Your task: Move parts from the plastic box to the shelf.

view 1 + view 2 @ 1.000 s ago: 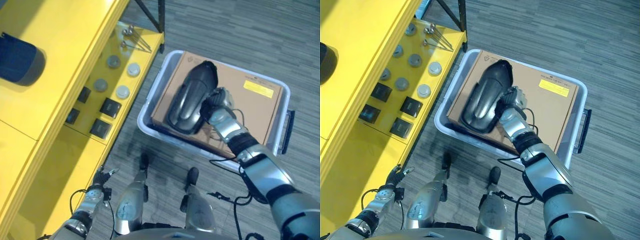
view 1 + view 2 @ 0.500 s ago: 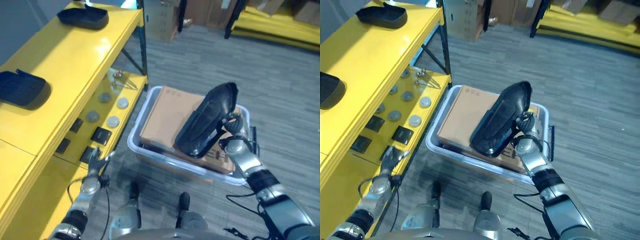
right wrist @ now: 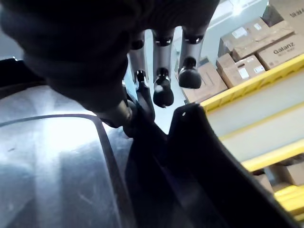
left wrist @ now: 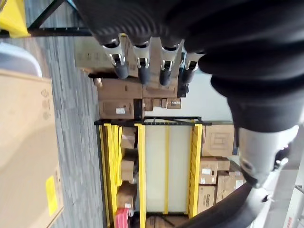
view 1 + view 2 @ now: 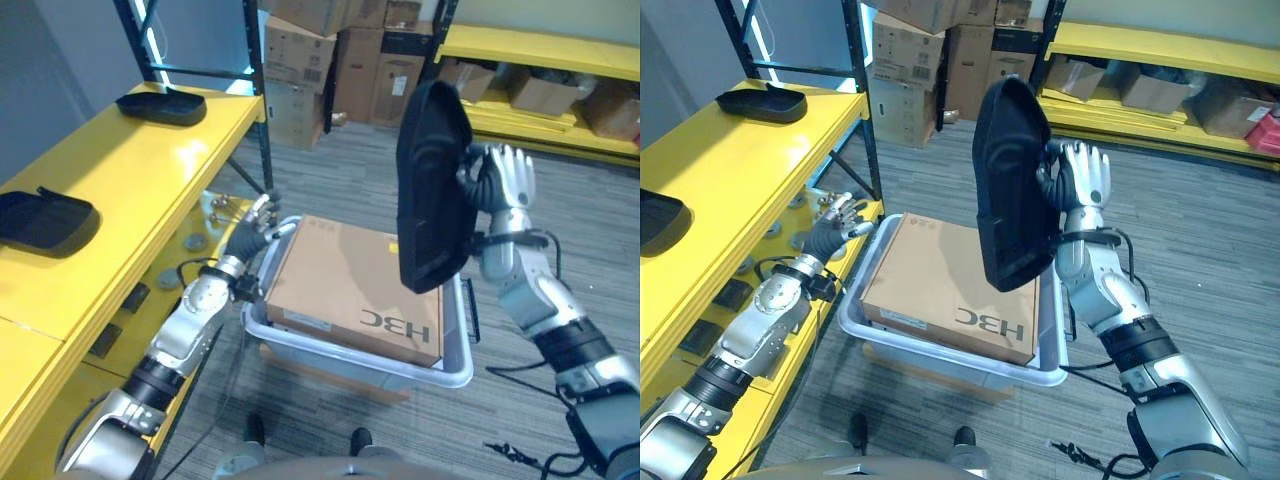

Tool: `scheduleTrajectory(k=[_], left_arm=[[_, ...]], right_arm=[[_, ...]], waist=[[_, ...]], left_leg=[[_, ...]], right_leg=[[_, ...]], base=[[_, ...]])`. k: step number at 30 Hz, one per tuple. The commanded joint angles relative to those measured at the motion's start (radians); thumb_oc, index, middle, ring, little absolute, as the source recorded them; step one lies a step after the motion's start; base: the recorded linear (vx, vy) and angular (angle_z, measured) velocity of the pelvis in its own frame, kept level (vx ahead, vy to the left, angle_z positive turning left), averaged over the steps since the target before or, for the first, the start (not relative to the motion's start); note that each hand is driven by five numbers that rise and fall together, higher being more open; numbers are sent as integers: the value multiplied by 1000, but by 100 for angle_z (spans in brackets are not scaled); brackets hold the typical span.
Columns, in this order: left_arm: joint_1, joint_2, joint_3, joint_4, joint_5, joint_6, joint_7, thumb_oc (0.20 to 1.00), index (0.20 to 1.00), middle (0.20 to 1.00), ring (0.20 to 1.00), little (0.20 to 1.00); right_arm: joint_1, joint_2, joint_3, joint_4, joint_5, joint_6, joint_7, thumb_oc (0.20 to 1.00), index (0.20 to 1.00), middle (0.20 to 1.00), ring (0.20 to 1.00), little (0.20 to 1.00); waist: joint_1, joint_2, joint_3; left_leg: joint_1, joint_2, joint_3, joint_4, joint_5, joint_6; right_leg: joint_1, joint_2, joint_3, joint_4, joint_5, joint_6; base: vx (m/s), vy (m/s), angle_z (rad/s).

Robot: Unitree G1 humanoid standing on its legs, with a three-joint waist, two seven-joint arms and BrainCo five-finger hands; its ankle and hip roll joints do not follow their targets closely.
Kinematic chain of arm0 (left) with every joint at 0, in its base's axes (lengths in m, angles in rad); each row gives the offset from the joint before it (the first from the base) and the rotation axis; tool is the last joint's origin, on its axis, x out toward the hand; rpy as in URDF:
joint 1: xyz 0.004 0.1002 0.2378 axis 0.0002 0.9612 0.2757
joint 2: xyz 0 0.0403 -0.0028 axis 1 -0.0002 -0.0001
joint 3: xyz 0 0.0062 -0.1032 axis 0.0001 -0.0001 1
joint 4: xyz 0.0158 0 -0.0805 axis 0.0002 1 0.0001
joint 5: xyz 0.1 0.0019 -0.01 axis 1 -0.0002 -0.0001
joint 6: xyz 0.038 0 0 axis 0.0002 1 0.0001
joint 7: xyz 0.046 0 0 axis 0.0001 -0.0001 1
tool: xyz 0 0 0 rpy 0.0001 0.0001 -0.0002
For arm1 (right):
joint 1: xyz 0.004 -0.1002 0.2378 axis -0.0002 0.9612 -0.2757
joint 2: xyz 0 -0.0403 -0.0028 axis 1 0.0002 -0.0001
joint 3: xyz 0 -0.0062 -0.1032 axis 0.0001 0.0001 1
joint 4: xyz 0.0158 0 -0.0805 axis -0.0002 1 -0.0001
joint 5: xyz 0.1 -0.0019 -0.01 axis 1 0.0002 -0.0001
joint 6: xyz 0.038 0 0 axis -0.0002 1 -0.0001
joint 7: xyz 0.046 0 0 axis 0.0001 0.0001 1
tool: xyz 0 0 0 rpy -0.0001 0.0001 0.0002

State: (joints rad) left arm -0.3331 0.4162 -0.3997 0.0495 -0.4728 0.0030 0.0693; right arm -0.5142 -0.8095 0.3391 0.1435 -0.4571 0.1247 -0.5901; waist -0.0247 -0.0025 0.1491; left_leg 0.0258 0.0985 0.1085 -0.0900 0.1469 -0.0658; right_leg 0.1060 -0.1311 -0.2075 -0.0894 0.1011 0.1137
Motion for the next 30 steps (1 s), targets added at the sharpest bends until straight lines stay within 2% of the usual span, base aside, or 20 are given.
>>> scheduleTrajectory(k=[1,6,10,17,20,24,28,30], left_arm=[[-114,-11,-46,34,-41,-13,-26,1000,1000,1000,1000,1000],[-161,-41,-85,48,-25,-4,-34,1000,1000,1000,1000,1000],[-194,-58,-106,74,-71,-1,-79,1000,1000,1000,1000,1000],[-243,-58,-145,62,-46,-7,-142,1000,1000,1000,1000,1000],[-259,-34,-165,62,-11,-1,-134,1000,1000,1000,1000,1000],[-268,-3,-178,58,14,9,-131,1000,1000,1000,1000,1000],[-271,10,-186,53,37,28,-116,1000,1000,1000,1000,1000],[-274,13,-193,59,40,38,-116,1000,1000,1000,1000,1000]], right_arm=[[-172,-57,29,-60,-50,-45,-47,200,200,200,200,200],[-211,-40,55,-89,-43,-58,-24,200,200,200,200,200],[-239,-21,75,-106,-45,-66,-4,200,200,200,200,200],[-272,35,129,-87,-77,-71,36,200,200,200,200,200],[-293,48,169,-59,-119,-43,52,200,200,200,200,200],[-321,47,217,-17,-210,38,85,200,200,200,200,200],[-334,49,248,17,-208,80,84,200,200,200,200,200],[-340,57,265,48,-189,79,73,200,200,200,200,200]], waist=[[13,-39,-27],[-1,-40,-36],[-9,-39,-40],[-15,-27,-44],[-11,-23,-46],[0,-23,-47],[7,-23,-45],[12,-25,-44]], left_leg=[[101,27,73,3,-134,-3],[107,30,82,3,-141,-4],[111,31,86,3,-145,-3],[118,28,89,3,-150,-4],[119,24,86,3,-152,-4],[115,17,77,3,-154,-2],[111,13,69,3,-152,0],[107,10,64,3,-151,2]], right_leg=[[43,-9,-22,5,-64,11],[42,-4,-9,6,-70,10],[41,-3,-3,7,-73,10],[43,-4,5,6,-75,11],[44,-7,2,5,-74,13],[44,-10,-4,6,-72,14],[43,-11,-7,6,-71,15],[42,-12,-11,6,-70,15]], base=[[-5,-6,-10],[-12,-1,-8],[-11,8,-4],[2,21,-2],[7,30,0],[0,0,0],[0,0,0],[0,0,0]])
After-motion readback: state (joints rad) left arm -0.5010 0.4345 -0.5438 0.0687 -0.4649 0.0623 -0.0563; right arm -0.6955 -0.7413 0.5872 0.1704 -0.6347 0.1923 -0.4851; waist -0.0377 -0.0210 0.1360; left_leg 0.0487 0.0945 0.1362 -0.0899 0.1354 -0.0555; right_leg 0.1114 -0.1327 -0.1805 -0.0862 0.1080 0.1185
